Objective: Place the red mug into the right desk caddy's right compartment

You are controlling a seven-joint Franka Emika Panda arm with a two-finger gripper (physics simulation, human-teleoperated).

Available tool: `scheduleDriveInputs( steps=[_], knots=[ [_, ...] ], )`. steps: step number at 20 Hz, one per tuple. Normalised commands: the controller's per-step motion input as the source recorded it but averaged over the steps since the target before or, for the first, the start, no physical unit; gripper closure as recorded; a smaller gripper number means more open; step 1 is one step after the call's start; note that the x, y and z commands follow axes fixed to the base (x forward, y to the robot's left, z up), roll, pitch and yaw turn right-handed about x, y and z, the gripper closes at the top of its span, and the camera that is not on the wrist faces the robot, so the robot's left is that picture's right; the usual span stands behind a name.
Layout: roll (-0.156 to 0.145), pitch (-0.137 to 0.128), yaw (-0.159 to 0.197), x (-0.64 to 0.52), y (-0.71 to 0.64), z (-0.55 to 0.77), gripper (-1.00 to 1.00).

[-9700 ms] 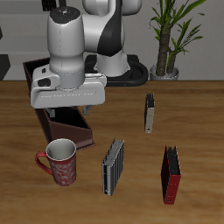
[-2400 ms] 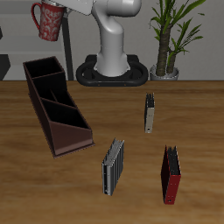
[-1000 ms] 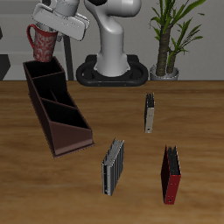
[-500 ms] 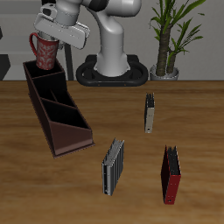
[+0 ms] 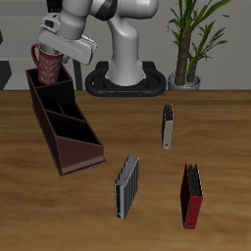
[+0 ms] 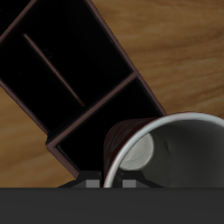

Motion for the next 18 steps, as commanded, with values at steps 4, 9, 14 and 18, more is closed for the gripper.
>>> scheduleDriveInputs(
  steps=[4,9,14,18],
  knots=[
    [0.04,0.075,-0.049,0.12,0.07,-0.35,1.0],
    [0.021,0.037,-0.041,0.06,0.02,-0.19,1.0],
    [0.029,0.079,-0.057,0.05,0.01,-0.25,-1.0],
    [0.028,0.035,-0.073,-0.02,0.08,-0.01,-1.0]
  ],
)
